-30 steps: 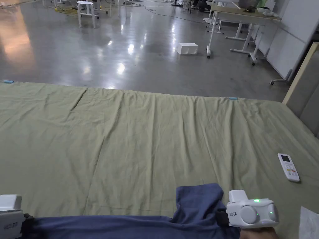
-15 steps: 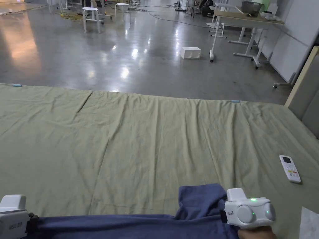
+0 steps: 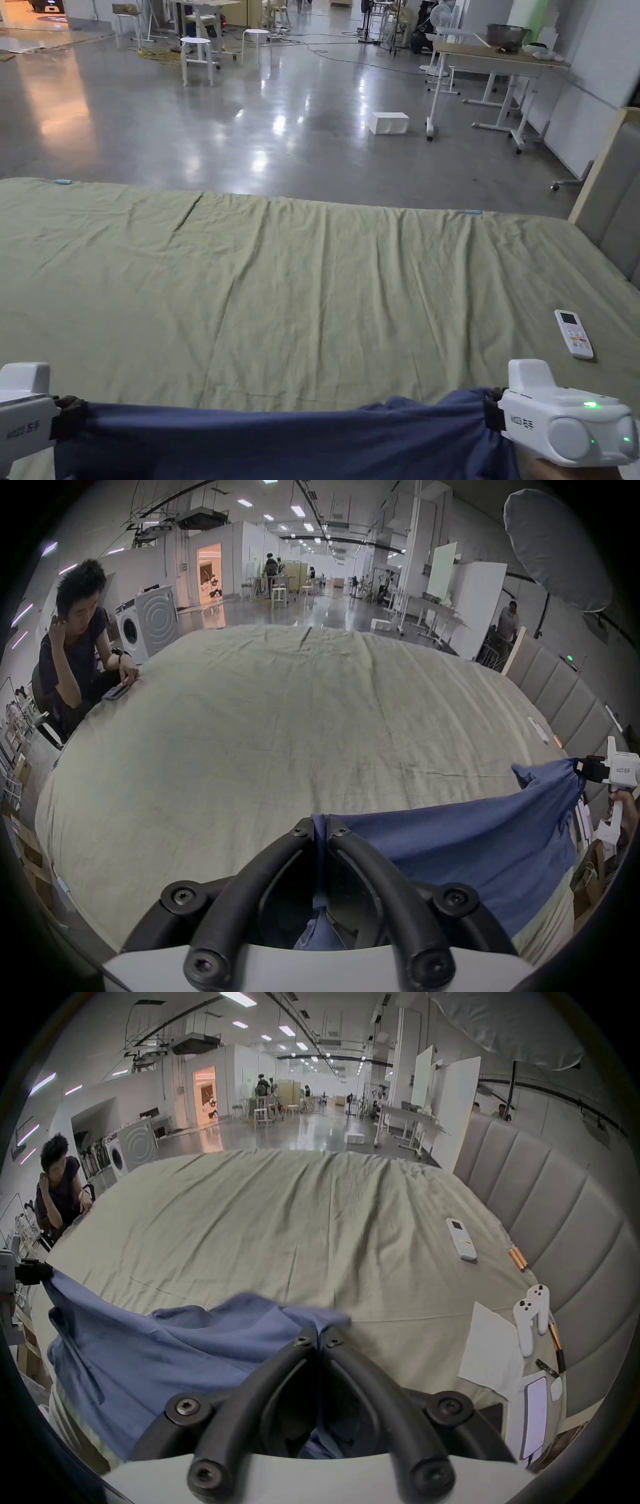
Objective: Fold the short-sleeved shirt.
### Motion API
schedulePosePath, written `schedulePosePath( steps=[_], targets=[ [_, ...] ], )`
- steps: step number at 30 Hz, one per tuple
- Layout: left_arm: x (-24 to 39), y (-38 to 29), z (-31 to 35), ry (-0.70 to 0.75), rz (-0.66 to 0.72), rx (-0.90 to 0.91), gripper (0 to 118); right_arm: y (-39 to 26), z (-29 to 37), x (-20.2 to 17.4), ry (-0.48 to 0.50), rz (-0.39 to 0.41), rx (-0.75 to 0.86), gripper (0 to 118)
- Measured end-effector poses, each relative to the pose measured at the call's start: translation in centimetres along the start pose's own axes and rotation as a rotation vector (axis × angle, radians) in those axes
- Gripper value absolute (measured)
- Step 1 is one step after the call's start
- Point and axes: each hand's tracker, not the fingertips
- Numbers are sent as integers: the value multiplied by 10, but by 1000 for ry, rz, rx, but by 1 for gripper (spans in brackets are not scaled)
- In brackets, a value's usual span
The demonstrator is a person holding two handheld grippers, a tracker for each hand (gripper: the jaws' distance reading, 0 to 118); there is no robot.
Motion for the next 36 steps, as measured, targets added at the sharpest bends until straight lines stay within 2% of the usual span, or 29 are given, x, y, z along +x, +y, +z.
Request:
schedulePosePath(
  steps=[7, 13, 16, 19, 24, 26, 36],
  targets=[
    [-7, -23, 42, -25, -55, 39, 6, -26, 59, 0, 1, 20, 34, 1],
    [-16, -62, 56, -40, -58, -4, 6, -70, 83, -4, 0, 32, -32, 1],
    [-19, -86, 57, -54, -71, -59, 6, -100, 81, -8, -19, 70, -90, 1],
    [-20, -109, 54, -40, -88, -111, 6, -128, 75, -9, -16, 49, -147, 1],
    [-22, -137, 42, -39, -70, -184, 6, -162, 54, -12, -32, 77, -242, 1],
    [-19, -145, 37, -25, -95, -221, 6, -170, 47, -12, -31, 73, -246, 1],
    [-17, -167, 18, 6, -94, -217, 7, -186, 37, -26, -80, 170, -221, 4]
  ],
)
